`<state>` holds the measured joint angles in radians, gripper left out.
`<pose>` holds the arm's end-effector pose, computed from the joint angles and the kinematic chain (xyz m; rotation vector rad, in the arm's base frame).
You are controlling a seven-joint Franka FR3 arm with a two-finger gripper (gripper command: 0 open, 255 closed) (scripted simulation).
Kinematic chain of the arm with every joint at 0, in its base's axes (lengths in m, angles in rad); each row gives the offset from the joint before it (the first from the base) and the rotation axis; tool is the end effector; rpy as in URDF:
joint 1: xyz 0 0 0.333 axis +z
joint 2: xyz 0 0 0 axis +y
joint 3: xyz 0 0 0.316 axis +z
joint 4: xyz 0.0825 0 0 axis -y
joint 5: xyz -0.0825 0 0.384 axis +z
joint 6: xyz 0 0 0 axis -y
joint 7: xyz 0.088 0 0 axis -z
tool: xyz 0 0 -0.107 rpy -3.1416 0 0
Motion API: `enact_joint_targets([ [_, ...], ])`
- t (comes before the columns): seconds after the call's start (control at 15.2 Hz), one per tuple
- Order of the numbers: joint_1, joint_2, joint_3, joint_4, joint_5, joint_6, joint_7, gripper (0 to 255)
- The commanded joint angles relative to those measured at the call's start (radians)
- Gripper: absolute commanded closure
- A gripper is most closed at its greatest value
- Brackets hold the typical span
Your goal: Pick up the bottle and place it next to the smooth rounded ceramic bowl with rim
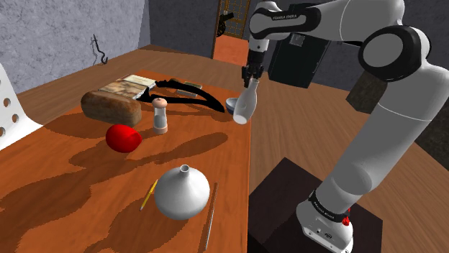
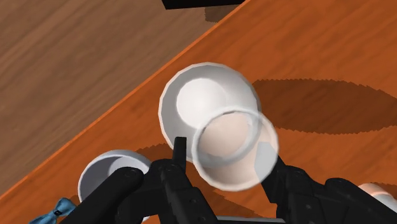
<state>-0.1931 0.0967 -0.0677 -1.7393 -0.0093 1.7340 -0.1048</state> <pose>0.5619 -0.1495 0.5033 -3.1250 0.2412 0.1615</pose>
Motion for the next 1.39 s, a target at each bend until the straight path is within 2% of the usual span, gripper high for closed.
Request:
enact_joint_targets([
  [0.0,-0.001,0.0,-0.001,-0.028,0.0,0.029,-0.001,255],
  [0.73,-0.001,0.027,-0.001,-0.138,0.001,0.166,-0.001,255],
  [1.19,-0.001,0.027,-0.001,-0.138,0.001,0.166,-0.001,255],
  [1.25,-0.001,0.026,-0.001,-0.139,0.001,0.166,-0.001,0],
  [1.32,-0.001,0.027,-0.001,-0.139,0.001,0.166,-0.001,0],
])
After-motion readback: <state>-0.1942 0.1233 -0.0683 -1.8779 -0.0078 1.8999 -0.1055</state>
